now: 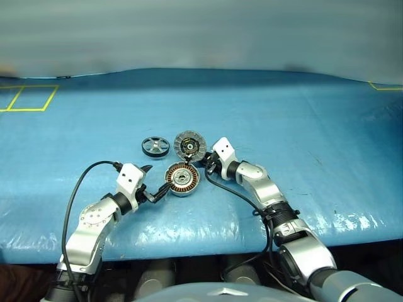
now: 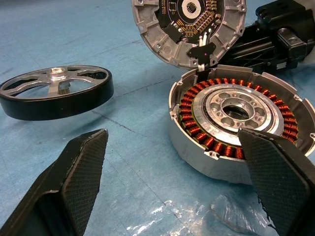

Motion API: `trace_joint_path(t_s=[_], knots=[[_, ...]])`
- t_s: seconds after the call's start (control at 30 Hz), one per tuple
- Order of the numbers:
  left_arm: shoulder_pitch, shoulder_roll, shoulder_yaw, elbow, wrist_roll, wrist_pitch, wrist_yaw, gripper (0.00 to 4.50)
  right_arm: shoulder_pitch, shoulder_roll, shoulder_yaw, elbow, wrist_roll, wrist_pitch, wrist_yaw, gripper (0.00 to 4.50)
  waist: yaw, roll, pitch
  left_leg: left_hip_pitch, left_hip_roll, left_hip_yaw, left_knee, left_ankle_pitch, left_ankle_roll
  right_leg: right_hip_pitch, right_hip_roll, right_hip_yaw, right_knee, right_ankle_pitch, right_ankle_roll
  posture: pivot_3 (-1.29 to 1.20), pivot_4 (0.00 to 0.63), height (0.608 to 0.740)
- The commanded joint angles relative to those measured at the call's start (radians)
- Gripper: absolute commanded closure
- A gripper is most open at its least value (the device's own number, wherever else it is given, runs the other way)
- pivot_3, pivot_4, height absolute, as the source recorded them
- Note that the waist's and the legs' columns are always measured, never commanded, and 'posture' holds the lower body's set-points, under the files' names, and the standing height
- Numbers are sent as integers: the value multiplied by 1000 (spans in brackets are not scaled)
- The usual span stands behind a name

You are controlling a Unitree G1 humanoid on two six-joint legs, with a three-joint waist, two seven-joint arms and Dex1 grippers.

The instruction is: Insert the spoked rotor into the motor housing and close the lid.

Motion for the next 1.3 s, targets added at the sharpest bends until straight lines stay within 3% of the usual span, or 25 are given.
trace_joint_path(t_s=[0.03, 0.2, 0.5, 0.73, 0.87, 1.07, 1.3], knots=[[0, 0, 10, -40, 2, -15, 2, 0, 19, -20, -18, -37, 3, 10, 4, 3769, 0, 0, 0, 0, 0, 0, 0, 0, 0, 0, 0, 0, 0, 0, 0, 0, 150, 740], [12, 1, 11, -44, -1, -15, 2, 0, 106, -84, -48, -208, 34, 68, 14, 3769, 10, 0, 0, 0, -1, 0, 0, 0, 0, 0, -1, 0, -1, 0, 0, 0, 150, 740], [16, 8, 4, -39, -11, -4, -23, 0, 368, -289, -74, -718, 148, 302, 139, 3769, 12, 3, 1, -1, 1, 2, 0, -1, 1, -1, -1, 0, -1, -4, 5, 0, 150, 740], [33, 49, 3, -52, -17, 0, -82, 0, 379, -288, -54, -963, 303, 451, 183, 3769, 14, 3, 2, -1, 4, 3, 0, -1, 1, 0, -1, -1, -1, -4, 5, 0, 150, 740], [47, 57, 8, -60, -18, -1, -92, 0, 340, -265, 40, -993, 275, 464, 166, 3769, 18, 3, 2, -2, 4, 3, 0, -1, 2, -1, -1, -1, -2, -4, 5, 0, 150, 740], [52, 59, 7, -63, -14, -2, -97, 0, 251, -223, 171, -838, 122, 371, 107, 3769, 21, 2, 2, -2, 4, 3, 0, -1, 2, -1, -1, -1, -2, -4, 5, 0, 150, 740], [58, 61, 7, -65, -12, -7, -108, 0, 187, -152, 203, -729, 78, 332, 90, 3769, 19, 3, 2, -2, 4, 4, -1, -1, 2, -2, 0, -1, -2, -4, 5, 0, 150, 740]])
